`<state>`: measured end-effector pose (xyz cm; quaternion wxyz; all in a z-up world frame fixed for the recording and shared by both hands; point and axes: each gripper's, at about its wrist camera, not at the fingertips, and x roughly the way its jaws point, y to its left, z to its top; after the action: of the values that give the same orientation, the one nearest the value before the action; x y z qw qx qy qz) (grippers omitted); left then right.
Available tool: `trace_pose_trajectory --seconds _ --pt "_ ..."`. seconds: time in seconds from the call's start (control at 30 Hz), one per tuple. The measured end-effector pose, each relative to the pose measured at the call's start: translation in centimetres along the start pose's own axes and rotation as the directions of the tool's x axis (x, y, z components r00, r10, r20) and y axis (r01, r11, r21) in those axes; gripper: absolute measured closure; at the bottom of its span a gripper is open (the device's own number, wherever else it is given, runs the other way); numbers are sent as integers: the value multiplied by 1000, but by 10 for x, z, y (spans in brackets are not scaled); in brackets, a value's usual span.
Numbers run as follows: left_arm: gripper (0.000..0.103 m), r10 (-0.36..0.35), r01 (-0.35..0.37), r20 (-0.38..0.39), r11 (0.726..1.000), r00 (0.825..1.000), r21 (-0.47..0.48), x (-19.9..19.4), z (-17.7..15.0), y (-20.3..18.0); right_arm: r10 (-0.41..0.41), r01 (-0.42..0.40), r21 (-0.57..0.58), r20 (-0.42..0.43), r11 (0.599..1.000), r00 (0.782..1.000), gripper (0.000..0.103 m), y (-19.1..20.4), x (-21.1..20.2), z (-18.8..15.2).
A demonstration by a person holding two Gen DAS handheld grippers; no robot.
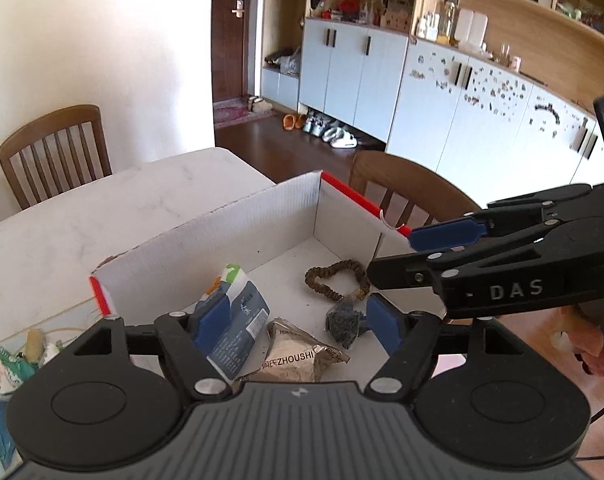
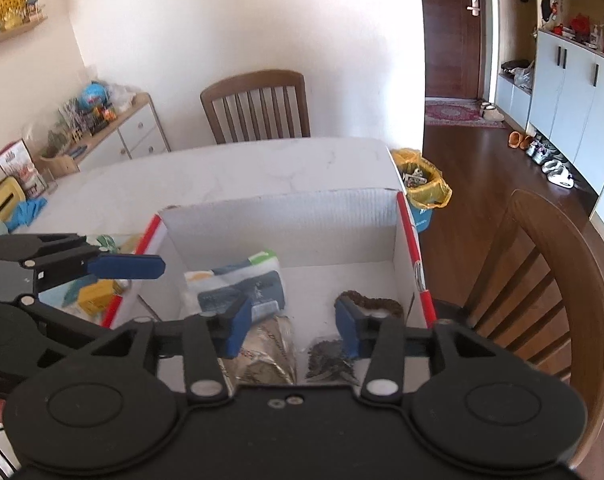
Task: Organize objects
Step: 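Withdraw both tools from the box back over the table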
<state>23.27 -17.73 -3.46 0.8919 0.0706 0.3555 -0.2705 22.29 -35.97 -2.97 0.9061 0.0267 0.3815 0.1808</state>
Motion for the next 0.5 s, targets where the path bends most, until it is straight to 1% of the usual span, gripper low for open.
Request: trace_pose_trajectory --seconds 0.1,0.2,0.27,0.33,0.5 --pt "23 5 -4 29 1000 1000 -22 -14 -4 6 -3 2 10 29 1000 1000 42 6 -10 -2" --pt "20 5 -3 47 999 999 -38 -26 -8 12 -5 4 18 54 1000 999 29 15 -16 -3" --pt "18 7 -4 60 999 998 -44 -35 -12 17 -7 6 13 68 1000 998 24 22 -21 -4" --pt "17 17 -14 70 999 997 -50 -43 -16 22 -3 2 11 79 1000 997 16 30 -25 -5" --pt "12 12 -3 82 995 997 -104 -62 -26 42 -5 3 19 114 1000 993 4 51 -33 -9"
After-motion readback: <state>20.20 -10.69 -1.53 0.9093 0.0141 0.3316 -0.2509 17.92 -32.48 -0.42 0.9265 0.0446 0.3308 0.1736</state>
